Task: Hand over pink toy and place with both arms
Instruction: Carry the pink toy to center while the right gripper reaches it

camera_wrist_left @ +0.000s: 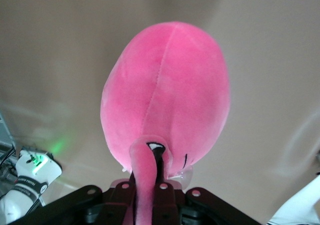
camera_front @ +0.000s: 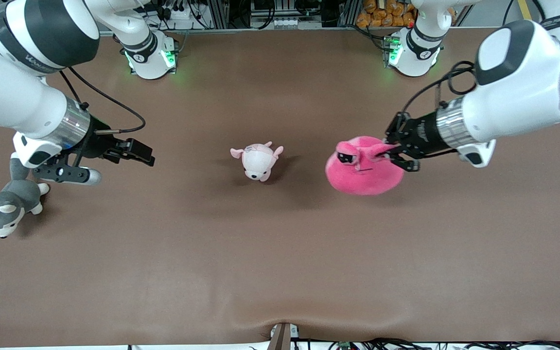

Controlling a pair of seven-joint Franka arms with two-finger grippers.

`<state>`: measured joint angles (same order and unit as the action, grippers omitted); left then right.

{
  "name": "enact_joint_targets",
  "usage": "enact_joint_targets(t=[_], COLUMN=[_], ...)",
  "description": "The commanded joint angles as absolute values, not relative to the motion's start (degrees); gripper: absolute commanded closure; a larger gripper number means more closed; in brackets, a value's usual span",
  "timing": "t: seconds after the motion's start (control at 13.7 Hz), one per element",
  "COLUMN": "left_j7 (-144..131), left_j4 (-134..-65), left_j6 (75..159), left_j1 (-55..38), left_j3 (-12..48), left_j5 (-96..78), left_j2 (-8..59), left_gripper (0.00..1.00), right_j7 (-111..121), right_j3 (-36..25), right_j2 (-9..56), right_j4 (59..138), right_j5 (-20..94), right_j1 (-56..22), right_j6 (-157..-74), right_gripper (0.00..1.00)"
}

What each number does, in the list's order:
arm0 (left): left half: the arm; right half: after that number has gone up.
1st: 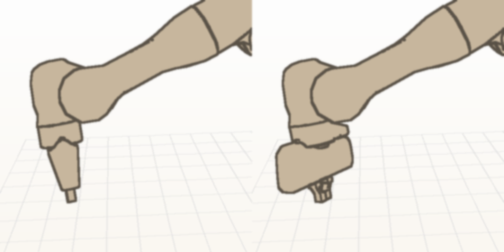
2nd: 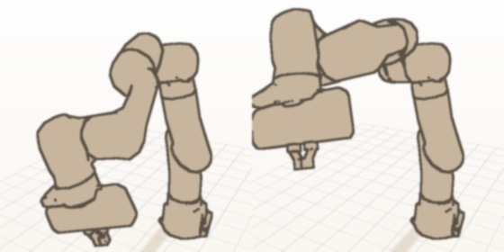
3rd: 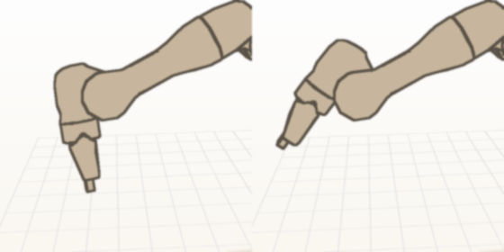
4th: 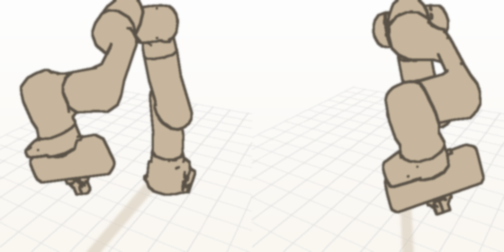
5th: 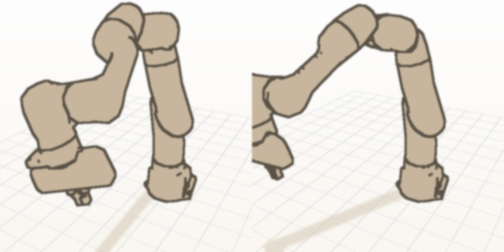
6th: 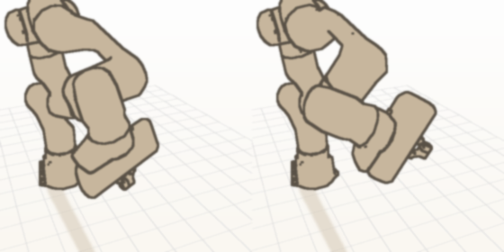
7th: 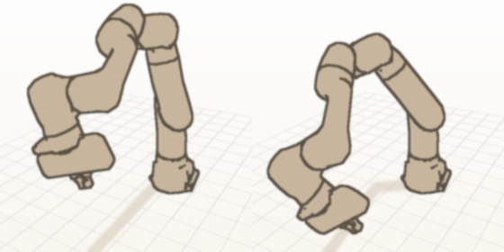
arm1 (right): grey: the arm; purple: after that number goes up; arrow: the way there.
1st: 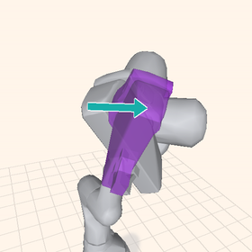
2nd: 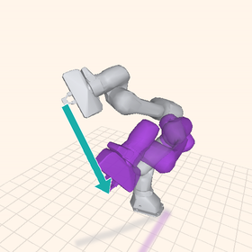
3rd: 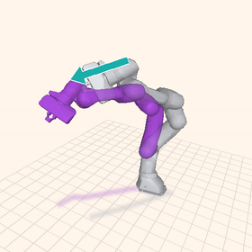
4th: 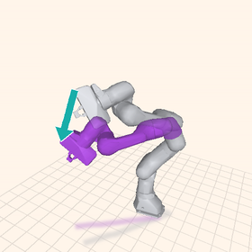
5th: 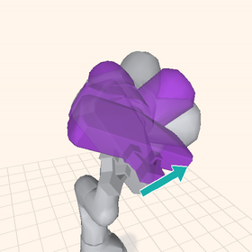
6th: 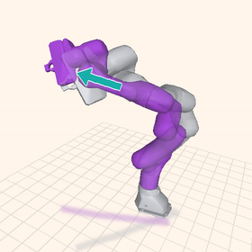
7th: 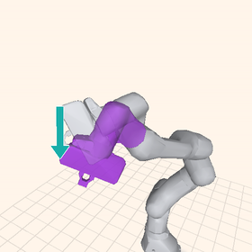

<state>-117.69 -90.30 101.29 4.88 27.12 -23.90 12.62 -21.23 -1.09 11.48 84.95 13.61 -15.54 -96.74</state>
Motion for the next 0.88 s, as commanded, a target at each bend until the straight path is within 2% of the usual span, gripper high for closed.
enact_joint_targets(t=[0.0,0.15,0.29,0.44,0.66,0.8], left_j7=[-122.9,-127.5,-132.2,-135.7,-138.2,-139.2], left_j4=[-87.4,-87.3,-86.2,-83.6,-82.5,-82.5], left_j6=[102.9,106.5,108.8,109.2,112.2,112.8], left_j1=[1.6,-1.4,-3.5,-6.3,-8.2,-10.2], left_j3=[27.1,27.1,27.2,27.0,27.2,27.0], left_j5=[-24.6,-24.7,-24.9,-24.8,-25.0,-25.0], left_j2=[14.9,15.6,16.9,18.8,20.5,21.0], left_gripper=[1.0,1.0,1.0,1.0,1.0,1.0], right_j7=[-21.0,-19.9,-15.1,-10.6,1.5,11.0], right_j3=[-1.4,-1.3,-0.9,-1.0,-1.0,-1.0], right_j2=[13.0,13.0,13.2,13.5,14.3,14.5], right_j4=[83.4,83.4,83.3,83.4,83.1,83.0], right_j5=[14.9,15.1,20.4,27.5,27.8,27.9], right_j1=[-18.4,-20.8,-22.9,-25.9,-29.3,-29.3], right_j6=[-97.5,-97.6,-97.8,-103.1,-109.2,-110.0], right_gripper=[0.0,0.0,0.0,0.0,0.0,0.0])
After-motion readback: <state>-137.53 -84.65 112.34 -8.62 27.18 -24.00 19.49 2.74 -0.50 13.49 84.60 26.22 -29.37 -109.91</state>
